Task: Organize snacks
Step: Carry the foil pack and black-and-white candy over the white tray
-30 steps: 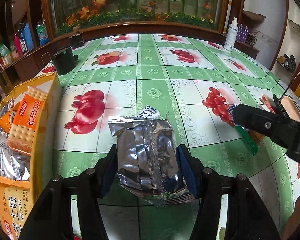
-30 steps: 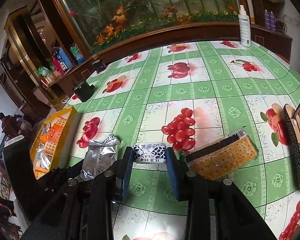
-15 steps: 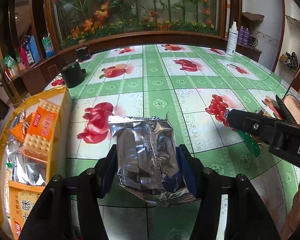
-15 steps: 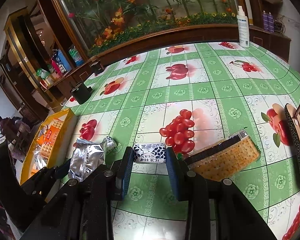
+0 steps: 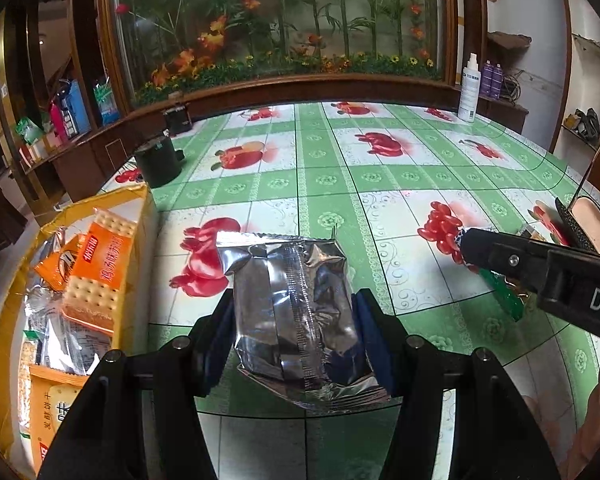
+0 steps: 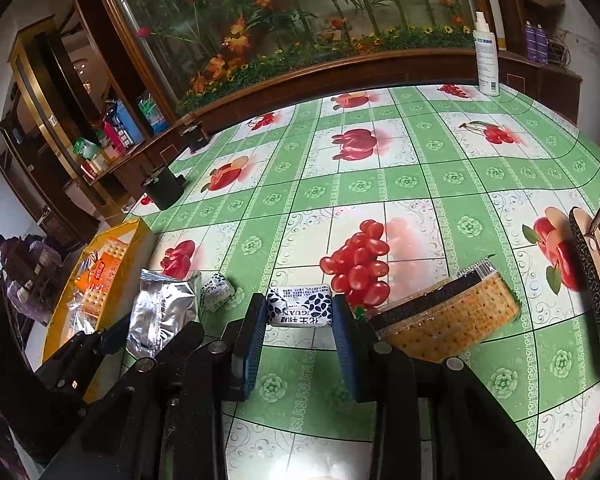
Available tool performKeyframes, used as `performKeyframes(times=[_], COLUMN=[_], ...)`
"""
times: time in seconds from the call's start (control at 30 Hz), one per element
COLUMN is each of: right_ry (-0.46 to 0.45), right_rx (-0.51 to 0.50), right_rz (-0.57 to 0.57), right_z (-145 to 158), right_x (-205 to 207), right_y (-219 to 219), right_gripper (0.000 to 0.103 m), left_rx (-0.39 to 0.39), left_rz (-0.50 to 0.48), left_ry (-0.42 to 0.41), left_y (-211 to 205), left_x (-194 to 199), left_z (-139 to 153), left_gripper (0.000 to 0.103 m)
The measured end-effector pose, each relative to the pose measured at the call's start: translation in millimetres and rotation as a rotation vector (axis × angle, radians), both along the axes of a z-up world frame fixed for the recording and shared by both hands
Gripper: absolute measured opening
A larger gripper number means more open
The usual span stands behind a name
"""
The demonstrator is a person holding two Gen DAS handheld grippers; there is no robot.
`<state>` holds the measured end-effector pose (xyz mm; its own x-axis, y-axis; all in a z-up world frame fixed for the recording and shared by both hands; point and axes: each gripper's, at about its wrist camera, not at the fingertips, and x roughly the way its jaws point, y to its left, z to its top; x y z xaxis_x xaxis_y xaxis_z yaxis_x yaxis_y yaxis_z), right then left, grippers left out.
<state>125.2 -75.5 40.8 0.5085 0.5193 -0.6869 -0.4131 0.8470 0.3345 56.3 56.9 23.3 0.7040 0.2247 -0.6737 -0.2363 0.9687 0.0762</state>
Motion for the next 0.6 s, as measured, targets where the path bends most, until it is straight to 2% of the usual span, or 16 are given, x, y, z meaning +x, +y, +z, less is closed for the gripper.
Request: performKeyframes(times=[0.37, 0.6], right_ry=[-0.07, -0.078], right_rx=[0.002, 0.041], right_rz=[-0.011, -0.013], right_z=[11.6, 17.0], right_x=[-10.8, -23.2], right_y=[0.8, 7.0], right_gripper=[0.036, 0.036], left_rx=[0.005, -0.081], left_rz=[0.018, 0.05], left_ry=[-0.069, -0.156], left_y=[1.7, 23.2], left_x=[-13.3, -48.4], left_z=[14.7, 44.4], left_gripper=[0.058, 0.058])
